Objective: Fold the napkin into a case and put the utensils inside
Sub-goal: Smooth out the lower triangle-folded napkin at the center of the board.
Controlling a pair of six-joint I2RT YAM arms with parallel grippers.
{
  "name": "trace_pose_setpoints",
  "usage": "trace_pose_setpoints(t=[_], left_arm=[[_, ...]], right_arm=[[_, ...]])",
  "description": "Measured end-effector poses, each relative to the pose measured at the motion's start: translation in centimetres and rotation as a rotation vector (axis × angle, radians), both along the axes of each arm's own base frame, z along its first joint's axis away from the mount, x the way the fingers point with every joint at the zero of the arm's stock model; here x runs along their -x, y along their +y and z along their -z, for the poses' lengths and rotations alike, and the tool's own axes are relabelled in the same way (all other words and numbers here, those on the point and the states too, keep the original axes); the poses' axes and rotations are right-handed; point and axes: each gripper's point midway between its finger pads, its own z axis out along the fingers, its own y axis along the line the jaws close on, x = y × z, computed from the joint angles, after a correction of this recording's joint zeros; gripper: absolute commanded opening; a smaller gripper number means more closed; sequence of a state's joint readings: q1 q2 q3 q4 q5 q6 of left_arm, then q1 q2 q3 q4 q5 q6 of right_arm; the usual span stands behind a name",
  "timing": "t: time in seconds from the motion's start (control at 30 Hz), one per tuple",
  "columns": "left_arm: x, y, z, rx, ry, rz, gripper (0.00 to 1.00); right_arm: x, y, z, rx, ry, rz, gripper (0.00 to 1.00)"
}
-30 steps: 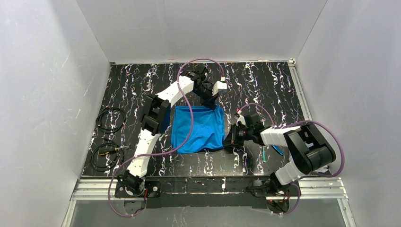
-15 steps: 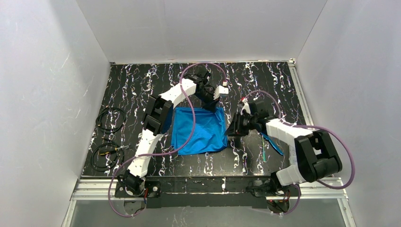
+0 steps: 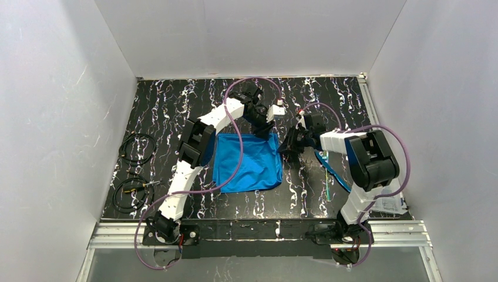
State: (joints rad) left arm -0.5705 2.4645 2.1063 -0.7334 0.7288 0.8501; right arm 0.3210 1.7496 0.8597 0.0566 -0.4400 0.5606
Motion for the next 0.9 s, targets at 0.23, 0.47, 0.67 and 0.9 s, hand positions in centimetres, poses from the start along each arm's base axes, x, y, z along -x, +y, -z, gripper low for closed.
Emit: trace_pose_setpoints(t=[0.23,0.47,0.67,0.9], left_arm=[[-0.9,-0.5,0.0,0.008,-0.024,-0.032,0.67],[-1.7,0.8,-0.2,-0.051,-0.053,-0.09,0.85],[-0.7,4.9,-3.6,-0.104,-0.03,-0.139,0.88],[-2.0,13.9,-5.1,-0.169,0.016,-0.31,0.77]], right_arm=[[-2.7,0.9,-0.9,-0.027,-0.059,0.015,0.3],[-4.5,1.3,-2.4,-0.029,-0.116,0.023,0.33],[-5.7,2.6,-4.1,-0.011,-0.174,0.009,0.35],[-6.2,5.1,-5.5,0.016,-0.238,-0.054,0.28]])
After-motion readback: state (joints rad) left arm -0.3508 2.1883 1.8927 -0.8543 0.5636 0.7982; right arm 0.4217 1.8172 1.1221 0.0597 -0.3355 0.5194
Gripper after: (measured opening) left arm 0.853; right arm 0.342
